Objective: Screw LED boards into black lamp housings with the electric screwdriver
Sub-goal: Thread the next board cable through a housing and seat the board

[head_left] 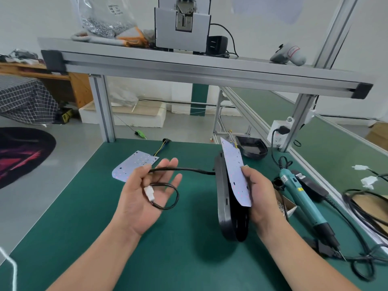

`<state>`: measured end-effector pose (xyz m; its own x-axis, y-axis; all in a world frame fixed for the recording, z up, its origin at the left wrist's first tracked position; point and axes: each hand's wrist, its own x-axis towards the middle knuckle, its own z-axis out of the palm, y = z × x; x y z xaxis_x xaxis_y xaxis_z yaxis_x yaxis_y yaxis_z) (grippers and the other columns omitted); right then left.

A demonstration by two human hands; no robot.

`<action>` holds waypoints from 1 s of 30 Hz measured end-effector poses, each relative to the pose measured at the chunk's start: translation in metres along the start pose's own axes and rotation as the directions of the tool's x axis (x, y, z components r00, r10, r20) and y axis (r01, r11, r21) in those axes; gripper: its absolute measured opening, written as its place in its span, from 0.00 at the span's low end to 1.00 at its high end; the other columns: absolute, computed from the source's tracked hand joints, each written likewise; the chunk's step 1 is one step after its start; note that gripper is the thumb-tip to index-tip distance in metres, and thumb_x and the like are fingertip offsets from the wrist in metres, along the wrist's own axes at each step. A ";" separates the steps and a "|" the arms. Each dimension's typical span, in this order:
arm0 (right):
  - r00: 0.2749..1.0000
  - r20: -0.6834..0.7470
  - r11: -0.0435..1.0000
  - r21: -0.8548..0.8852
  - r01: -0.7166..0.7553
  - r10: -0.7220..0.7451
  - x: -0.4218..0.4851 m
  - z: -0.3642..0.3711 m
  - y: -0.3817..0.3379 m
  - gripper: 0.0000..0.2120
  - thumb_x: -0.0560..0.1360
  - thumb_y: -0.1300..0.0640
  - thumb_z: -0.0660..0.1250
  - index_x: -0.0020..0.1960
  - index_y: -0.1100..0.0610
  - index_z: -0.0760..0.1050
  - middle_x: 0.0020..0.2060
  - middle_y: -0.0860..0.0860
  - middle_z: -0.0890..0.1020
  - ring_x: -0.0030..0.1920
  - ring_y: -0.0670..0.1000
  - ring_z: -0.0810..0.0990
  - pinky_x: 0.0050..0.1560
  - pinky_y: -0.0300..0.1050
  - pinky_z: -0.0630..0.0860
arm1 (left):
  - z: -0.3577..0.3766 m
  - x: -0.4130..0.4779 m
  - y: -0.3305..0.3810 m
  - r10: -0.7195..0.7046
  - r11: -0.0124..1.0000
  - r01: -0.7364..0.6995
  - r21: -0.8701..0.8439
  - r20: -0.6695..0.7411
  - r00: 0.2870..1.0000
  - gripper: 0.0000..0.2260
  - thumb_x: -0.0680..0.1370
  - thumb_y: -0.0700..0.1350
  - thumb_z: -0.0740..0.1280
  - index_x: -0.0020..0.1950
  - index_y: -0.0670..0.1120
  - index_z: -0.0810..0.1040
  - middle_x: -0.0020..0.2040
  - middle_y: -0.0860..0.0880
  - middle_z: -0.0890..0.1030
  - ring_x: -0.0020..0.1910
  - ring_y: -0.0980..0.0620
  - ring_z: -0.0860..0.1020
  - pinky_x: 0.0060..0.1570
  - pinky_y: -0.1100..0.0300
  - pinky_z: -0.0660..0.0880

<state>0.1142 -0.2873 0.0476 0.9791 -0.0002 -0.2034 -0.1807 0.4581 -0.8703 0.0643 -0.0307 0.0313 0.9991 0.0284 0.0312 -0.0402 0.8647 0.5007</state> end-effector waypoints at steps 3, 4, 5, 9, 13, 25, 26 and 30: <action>1.000 0.027 1.000 0.000 -0.008 0.008 -0.001 0.001 0.002 0.08 0.79 0.56 0.68 0.56 0.59 0.78 0.39 0.56 0.84 0.34 0.54 0.83 0.34 0.44 0.80 | 0.004 0.001 -0.002 -0.015 0.996 0.015 0.092 -0.005 1.000 0.19 0.83 0.53 0.70 0.35 0.49 0.72 0.33 0.48 0.71 0.37 0.49 0.81 0.60 0.40 0.81; 1.000 0.030 1.000 -0.004 -0.003 0.004 -0.001 0.001 0.002 0.09 0.79 0.56 0.68 0.57 0.59 0.78 0.41 0.57 0.84 0.35 0.54 0.84 0.36 0.45 0.80 | 0.004 0.002 -0.005 -0.003 0.976 0.010 0.216 -0.031 1.000 0.19 0.83 0.56 0.69 0.37 0.49 0.70 0.32 0.49 0.67 0.30 0.50 0.73 0.57 0.44 0.82; 1.000 0.025 1.000 -0.011 0.005 -0.005 0.000 0.001 0.001 0.09 0.79 0.56 0.68 0.57 0.58 0.77 0.43 0.59 0.82 0.38 0.55 0.83 0.38 0.45 0.80 | 0.005 0.001 -0.007 0.033 0.932 -0.011 0.363 -0.055 0.998 0.19 0.82 0.58 0.70 0.38 0.49 0.70 0.31 0.50 0.64 0.28 0.51 0.67 0.52 0.46 0.82; 0.999 0.038 1.000 -0.015 0.027 -0.026 0.001 -0.001 -0.001 0.10 0.81 0.55 0.67 0.59 0.57 0.75 0.49 0.61 0.79 0.44 0.58 0.80 0.43 0.48 0.77 | 0.005 -0.004 -0.013 0.183 0.413 -0.154 0.898 0.084 0.980 0.13 0.73 0.57 0.77 0.56 0.61 0.82 0.38 0.58 0.78 0.32 0.57 0.75 0.46 0.63 0.77; 0.996 0.088 1.000 0.003 0.027 -0.027 -0.001 0.000 0.003 0.12 0.82 0.55 0.66 0.61 0.59 0.76 0.55 0.62 0.78 0.53 0.62 0.77 0.56 0.57 0.74 | 0.003 -0.008 -0.030 -0.073 -0.244 -0.236 0.941 0.225 0.972 0.17 0.76 0.68 0.67 0.65 0.74 0.75 0.44 0.66 0.83 0.41 0.65 0.79 0.42 0.69 0.74; 0.996 0.092 0.994 0.105 -0.018 0.008 -0.001 0.002 0.004 0.10 0.82 0.54 0.65 0.59 0.58 0.75 0.52 0.60 0.75 0.47 0.58 0.77 0.50 0.53 0.72 | 0.010 -0.006 -0.040 -0.184 0.873 0.163 0.460 0.002 0.983 0.08 0.76 0.44 0.67 0.50 0.43 0.84 0.67 0.45 0.84 0.66 0.48 0.83 0.46 0.49 0.84; 0.994 0.107 0.993 0.112 -0.026 0.014 -0.001 0.004 0.006 0.10 0.82 0.54 0.65 0.57 0.60 0.77 0.50 0.60 0.78 0.46 0.58 0.79 0.51 0.54 0.73 | 0.011 -0.008 -0.038 -0.185 0.917 0.165 0.362 0.021 0.982 0.07 0.76 0.41 0.67 0.44 0.47 0.85 0.67 0.45 0.84 0.68 0.47 0.82 0.49 0.49 0.84; 0.997 0.068 0.992 0.125 -0.031 0.022 -0.001 0.008 0.011 0.13 0.81 0.54 0.65 0.53 0.61 0.84 0.49 0.59 0.84 0.43 0.58 0.83 0.50 0.53 0.76 | 0.009 -0.005 -0.029 -0.098 0.987 0.102 0.125 -0.037 0.994 0.15 0.79 0.37 0.65 0.34 0.47 0.81 0.49 0.46 0.86 0.61 0.47 0.85 0.48 0.53 0.84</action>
<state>0.1117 -0.2750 0.0421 0.9789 0.0707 -0.1915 -0.1975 0.5658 -0.8005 0.0604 -0.0606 0.0245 0.9980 -0.0382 -0.0501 0.0608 0.7936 0.6055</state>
